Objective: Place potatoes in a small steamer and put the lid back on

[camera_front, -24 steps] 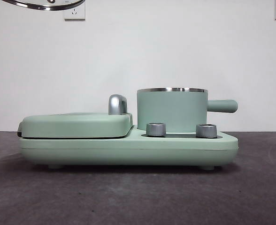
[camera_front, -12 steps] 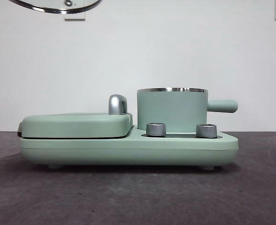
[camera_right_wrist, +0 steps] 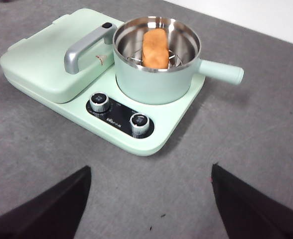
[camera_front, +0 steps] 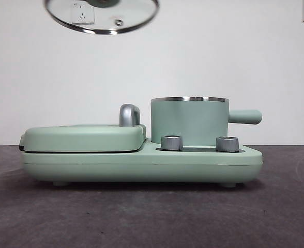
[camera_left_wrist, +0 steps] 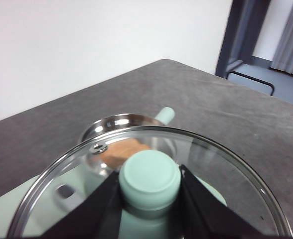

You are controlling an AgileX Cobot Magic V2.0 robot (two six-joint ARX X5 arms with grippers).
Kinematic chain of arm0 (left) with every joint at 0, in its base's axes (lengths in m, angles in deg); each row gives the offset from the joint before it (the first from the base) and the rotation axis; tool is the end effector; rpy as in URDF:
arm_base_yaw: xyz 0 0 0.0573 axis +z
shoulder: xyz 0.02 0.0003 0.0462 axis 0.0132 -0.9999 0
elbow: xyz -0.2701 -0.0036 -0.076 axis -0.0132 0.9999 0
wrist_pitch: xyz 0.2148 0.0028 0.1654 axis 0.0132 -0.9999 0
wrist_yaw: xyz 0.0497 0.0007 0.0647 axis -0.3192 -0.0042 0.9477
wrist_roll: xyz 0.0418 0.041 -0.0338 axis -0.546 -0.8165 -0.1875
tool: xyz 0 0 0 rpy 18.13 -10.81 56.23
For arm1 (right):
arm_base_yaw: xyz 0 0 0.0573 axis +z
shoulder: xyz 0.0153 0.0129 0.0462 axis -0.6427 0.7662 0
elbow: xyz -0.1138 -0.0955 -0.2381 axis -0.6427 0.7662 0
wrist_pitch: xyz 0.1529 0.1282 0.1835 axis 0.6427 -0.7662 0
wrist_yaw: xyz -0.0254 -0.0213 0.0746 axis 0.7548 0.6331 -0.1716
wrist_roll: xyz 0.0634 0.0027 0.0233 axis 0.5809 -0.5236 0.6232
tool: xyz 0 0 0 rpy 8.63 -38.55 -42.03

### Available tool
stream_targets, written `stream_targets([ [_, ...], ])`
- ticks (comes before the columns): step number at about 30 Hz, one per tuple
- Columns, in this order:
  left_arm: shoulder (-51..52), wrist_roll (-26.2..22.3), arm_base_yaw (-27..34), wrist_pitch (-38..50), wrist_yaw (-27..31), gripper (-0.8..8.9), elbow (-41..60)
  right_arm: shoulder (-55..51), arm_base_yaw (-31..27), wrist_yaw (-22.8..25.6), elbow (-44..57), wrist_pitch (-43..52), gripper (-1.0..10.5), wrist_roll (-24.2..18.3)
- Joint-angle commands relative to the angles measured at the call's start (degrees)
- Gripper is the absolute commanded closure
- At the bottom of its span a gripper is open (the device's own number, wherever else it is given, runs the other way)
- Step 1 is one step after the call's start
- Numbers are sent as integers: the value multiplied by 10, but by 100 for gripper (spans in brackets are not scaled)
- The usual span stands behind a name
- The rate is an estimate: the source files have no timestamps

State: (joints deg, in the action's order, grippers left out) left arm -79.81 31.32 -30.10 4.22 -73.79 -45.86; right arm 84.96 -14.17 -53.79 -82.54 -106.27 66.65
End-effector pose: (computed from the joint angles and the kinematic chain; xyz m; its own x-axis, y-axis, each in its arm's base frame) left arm 0.2363 -0.1522 0.3509 0.6392 -0.7473 -0.1814 0.7560 0.6539 -0.0299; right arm 0.0710 0.0373 0.3491 0.7664 0.4296 -0.4776 -0.4918 0.8707 -0.0061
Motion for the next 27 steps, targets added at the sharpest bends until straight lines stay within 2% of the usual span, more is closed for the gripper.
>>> stream_targets([
  [1, -45, 2, -16, 40, -5, 799, -44, -1, 3, 0, -3, -8, 576, 21],
  [5, -115, -11, -32, 50, -7, 799, -97, -1, 3, 0, -3, -11, 576, 21],
  [11, -224, -68, -50, 63, -9, 799, -180, -1, 3, -1, -3, -12, 576, 21],
  [19, -337, -62, -54, 196, -9, 799, -202, -1, 3, -1, -3, -16, 576, 21],
  [27, -414, -59, -53, 251, -9, 799, -208, -1, 3, 0, -3, -24, 576, 22],
])
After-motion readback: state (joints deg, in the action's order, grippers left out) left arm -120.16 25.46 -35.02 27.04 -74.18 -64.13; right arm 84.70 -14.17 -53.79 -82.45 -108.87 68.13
